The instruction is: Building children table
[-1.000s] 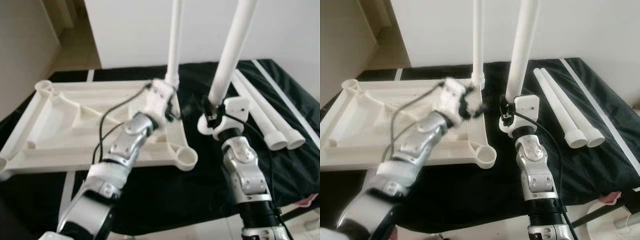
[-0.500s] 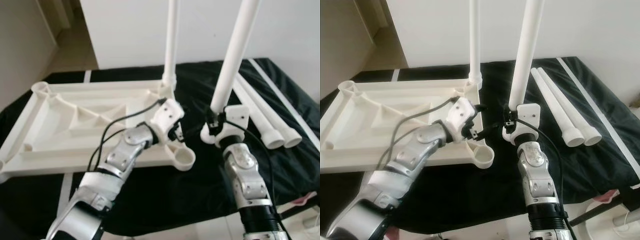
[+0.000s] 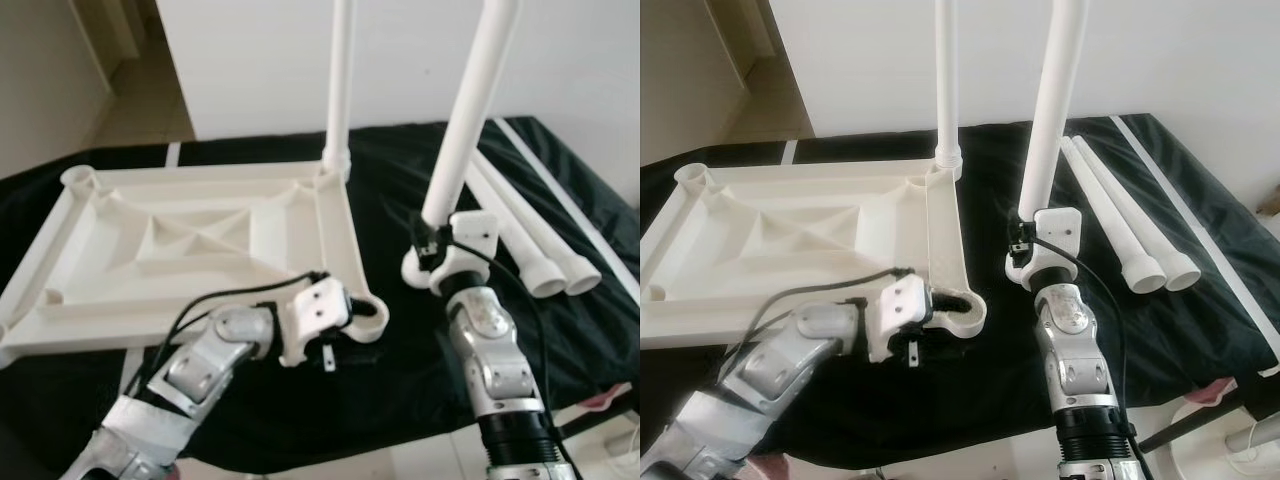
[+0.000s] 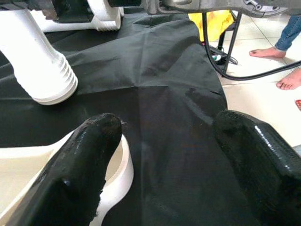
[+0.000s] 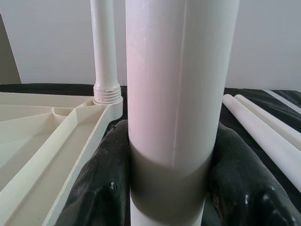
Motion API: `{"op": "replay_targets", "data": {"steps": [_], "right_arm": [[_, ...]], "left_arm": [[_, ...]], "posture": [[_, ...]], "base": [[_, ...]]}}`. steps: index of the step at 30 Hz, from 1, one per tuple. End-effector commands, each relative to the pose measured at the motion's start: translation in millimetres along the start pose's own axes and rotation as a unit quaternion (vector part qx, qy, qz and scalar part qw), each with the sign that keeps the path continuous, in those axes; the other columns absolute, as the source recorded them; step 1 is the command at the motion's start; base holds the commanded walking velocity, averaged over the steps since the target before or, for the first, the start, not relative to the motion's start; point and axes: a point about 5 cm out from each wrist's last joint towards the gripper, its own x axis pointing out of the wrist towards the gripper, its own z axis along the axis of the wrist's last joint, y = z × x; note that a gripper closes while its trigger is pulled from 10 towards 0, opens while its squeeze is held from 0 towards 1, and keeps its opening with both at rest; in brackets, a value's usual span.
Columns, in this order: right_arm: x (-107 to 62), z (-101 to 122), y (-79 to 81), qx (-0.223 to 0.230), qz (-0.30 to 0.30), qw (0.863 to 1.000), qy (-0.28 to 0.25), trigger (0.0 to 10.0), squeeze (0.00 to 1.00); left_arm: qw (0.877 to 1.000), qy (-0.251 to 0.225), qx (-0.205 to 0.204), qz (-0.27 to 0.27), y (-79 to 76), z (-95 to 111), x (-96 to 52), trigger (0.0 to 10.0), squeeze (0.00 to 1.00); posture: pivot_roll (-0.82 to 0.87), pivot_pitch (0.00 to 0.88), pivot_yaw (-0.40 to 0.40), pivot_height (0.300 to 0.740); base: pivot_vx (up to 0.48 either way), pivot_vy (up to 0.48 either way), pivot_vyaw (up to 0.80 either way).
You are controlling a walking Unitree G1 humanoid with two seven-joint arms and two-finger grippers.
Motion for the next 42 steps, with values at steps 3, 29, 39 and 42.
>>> {"op": "replay_targets", "data": {"steps": [3, 29, 39, 42], "right_arm": [[1.4, 1, 1.7, -0.001, 0.007, 1.000, -0.002, 10.0, 0.00], [6.8, 6, -3.7, -0.011, 0.011, 1.000, -0.010, 10.0, 0.00], [12.5, 22, -8.2, 0.024, 0.004, 0.999, -0.042, 10.0, 0.00], [13.0, 26, -6.8, 0.038, -0.003, 0.998, -0.050, 10.0, 0.00]], "left_arm": [[0.998, 0.028, -0.007, 0.053, 7.0, -8, -10.5, 10.0, 0.00], [0.979, 0.108, -0.062, 0.160, 7.8, -45, -8.0, 10.0, 0.00], [0.987, 0.084, -0.042, 0.130, 3.4, -35, 30.9, 10.0, 0.00], [0.989, 0.100, -0.007, 0.110, -2.5, -39, 52.7, 10.0, 0.00]], "posture": [[-0.03, 0.000, -0.015, 0.740], [-0.02, 0.000, -0.056, 0.740], [-0.05, 0.000, -0.019, 0.740], [-0.06, 0.000, -0.007, 0.740]], "base": [[0.000, 0.000, 0.00], [0.000, 0.000, 0.00], [0.000, 0.000, 0.00], [0.000, 0.000, 0.00]]}}
